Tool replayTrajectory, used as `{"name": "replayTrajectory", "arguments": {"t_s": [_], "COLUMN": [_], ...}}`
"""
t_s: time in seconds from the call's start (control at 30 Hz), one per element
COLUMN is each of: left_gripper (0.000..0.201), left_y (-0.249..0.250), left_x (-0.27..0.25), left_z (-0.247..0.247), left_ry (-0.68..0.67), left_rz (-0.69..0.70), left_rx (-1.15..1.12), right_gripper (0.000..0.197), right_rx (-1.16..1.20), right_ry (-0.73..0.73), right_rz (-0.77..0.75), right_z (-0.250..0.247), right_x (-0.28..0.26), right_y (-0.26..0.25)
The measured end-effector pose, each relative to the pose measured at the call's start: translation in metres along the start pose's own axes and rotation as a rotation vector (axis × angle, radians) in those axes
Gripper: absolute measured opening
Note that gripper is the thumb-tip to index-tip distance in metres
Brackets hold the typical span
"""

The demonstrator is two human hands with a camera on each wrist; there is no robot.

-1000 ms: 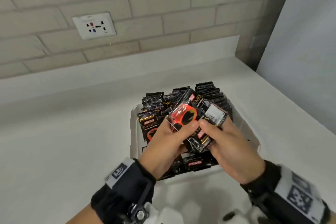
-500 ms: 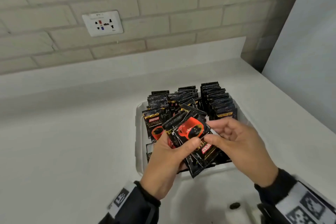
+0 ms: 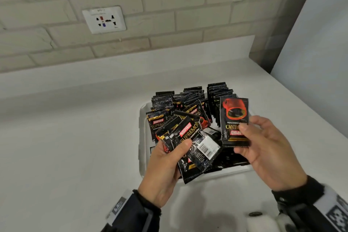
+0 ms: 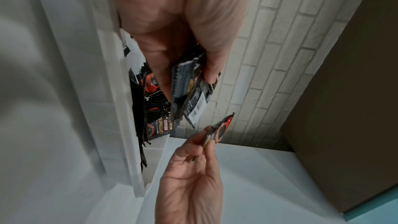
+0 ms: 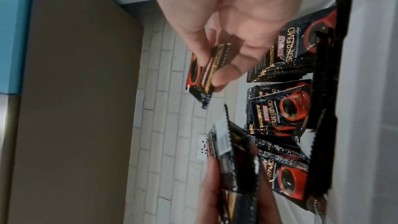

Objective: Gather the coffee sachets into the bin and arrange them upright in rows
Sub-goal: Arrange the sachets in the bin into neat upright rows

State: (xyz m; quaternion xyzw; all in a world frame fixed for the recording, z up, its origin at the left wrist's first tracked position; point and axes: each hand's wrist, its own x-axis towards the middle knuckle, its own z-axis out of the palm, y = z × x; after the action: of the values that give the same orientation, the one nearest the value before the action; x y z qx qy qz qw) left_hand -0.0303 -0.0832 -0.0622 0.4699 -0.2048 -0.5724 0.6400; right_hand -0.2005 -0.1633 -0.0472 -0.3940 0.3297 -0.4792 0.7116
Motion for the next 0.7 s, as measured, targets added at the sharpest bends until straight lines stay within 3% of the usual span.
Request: {"name": "replayTrajectory", "arguments": {"t_s": [0.1,0.4,0.47,0.57,0.7], "left_gripper": [0.044,0.044,0.044,0.04,0.041], "left_y": [-0.002,-0.001,0.0,0.0,0.001], "left_x": [0.001,-0.001,-0.001,-0.002,-0.003], "left_z": [0.001,0.006,0.007,0.008,0.009], "left_ry": [0.017,0.014,0.009,0.005,0.005], "left_rz": [0.02,0.07,0.078,0.083,0.063], "left_rx": [0.011,0.095,0.112,0.11,0.108], "right_gripper": [0.09,0.091,0.082,0.047,0.032], "right_rx": [-0.077,-0.284,-0.365,-0.406,-0.409], "right_ry": [-0.055,-0.153,-0.162,-0.147,-0.137], "right_rz": [-0.001,0.036,0.044,0.053,0.011], "right_z": [-0.001,0.007,0.008,0.009,0.006], "right_x": [-0.003,-0.008,-0.008,-0.006,-0.004], "right_y": [-0.001,0.003,0.004,0.008,0.012]}}
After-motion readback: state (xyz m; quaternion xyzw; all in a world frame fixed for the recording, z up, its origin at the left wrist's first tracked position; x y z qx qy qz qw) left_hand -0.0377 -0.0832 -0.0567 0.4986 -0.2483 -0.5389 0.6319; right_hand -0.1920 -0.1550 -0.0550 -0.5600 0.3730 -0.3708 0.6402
